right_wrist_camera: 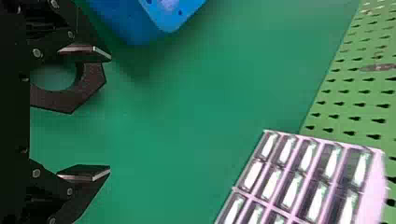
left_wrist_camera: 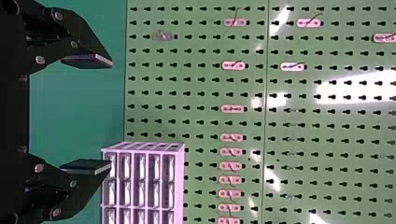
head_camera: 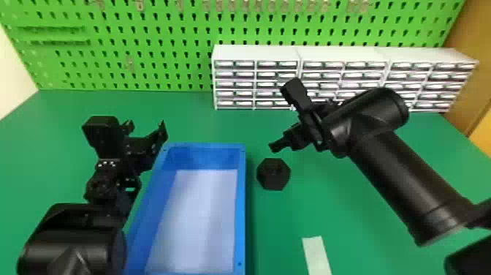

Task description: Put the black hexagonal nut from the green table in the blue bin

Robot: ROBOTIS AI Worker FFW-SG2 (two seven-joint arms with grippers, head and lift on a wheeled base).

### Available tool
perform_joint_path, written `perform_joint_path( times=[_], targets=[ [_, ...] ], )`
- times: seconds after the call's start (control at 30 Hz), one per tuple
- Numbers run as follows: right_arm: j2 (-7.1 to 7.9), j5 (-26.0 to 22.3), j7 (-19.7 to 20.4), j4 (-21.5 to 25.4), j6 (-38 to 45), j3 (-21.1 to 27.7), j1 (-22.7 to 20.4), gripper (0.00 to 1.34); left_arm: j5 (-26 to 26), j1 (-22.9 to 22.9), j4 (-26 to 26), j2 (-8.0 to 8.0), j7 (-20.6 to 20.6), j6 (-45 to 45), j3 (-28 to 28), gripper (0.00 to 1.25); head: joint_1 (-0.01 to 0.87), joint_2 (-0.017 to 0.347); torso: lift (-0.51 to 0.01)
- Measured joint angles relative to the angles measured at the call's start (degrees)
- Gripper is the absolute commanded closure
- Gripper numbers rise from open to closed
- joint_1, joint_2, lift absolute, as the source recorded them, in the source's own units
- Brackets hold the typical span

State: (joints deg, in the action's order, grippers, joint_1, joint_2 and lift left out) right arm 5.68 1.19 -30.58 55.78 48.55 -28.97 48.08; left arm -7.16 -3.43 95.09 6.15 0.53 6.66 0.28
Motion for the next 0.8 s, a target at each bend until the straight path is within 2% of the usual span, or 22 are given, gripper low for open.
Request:
perform_joint_path(
  times=[0.4,0.8],
  targets=[
    [0.18,-4.29,0.0,-6.49,1.16,-6.63,3.95,0.4,0.18,-0.21,-0.07,0.0,0.0,0.0,-0.12,0.49,0.686,0.051,-0.096],
    [-0.48,-6.5,1.07,-11.61,-1.81,-7.41,4.83,0.39,0.31,-0.43,-0.09,0.0,0.0,0.02,-0.19,0.49,0.686,0.051,-0.096]
  ],
)
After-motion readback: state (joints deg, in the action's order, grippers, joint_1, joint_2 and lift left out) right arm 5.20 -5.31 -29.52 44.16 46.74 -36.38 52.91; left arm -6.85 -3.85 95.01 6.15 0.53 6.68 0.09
